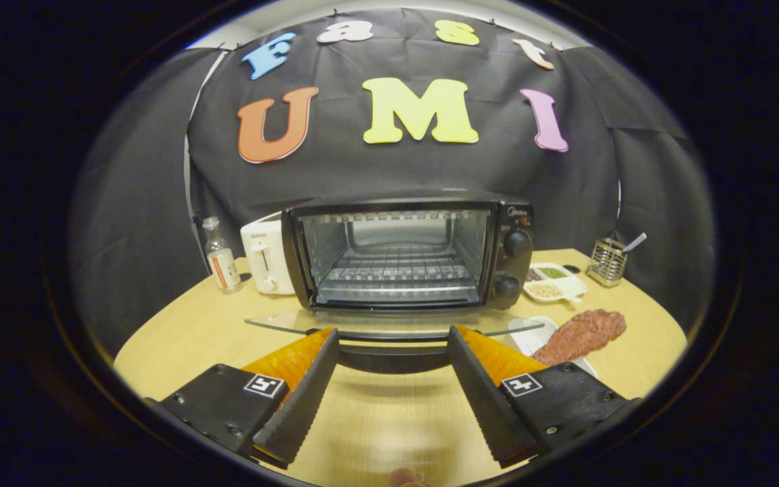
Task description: Open the toaster oven, put the food inside, and close the toaster oven door.
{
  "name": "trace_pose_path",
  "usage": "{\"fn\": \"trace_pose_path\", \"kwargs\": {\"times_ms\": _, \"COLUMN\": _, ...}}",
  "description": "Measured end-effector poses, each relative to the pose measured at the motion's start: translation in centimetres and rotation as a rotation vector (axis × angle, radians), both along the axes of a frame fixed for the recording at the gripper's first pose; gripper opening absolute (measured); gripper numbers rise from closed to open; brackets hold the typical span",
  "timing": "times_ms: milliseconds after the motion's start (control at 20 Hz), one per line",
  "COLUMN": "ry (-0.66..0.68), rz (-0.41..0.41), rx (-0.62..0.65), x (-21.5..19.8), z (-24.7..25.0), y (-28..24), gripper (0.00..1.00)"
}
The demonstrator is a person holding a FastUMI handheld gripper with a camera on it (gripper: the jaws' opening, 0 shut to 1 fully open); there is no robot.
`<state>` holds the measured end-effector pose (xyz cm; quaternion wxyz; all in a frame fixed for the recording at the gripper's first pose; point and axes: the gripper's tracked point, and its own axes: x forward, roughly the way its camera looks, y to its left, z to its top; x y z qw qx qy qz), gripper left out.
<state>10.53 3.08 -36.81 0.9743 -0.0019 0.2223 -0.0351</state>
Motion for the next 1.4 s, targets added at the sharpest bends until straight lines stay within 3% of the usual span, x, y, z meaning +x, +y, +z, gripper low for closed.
{"fn": "trace_pose_path", "kwargs": {"times_ms": 500, "ry": 0.146, "rz": -0.060, "rx": 0.015, "x": -2.5, "z": -6.8, "y": -0.6, "gripper": 1.00}}
{"fn": "trace_pose_path", "kwargs": {"times_ms": 700, "ry": 0.150, "rz": -0.038, "rx": 0.007, "x": -2.6, "z": -6.2, "y": -0.7, "gripper": 1.00}}
{"fn": "trace_pose_path", "kwargs": {"times_ms": 1000, "ry": 0.142, "rz": 0.029, "rx": 0.097, "x": -4.0, "z": -2.7, "y": -0.5, "gripper": 1.00}}
{"fn": "trace_pose_path", "kwargs": {"times_ms": 1400, "ry": 0.101, "rz": 0.075, "rx": 0.002, "x": -5.2, "z": 3.1, "y": -7.0, "gripper": 1.00}}
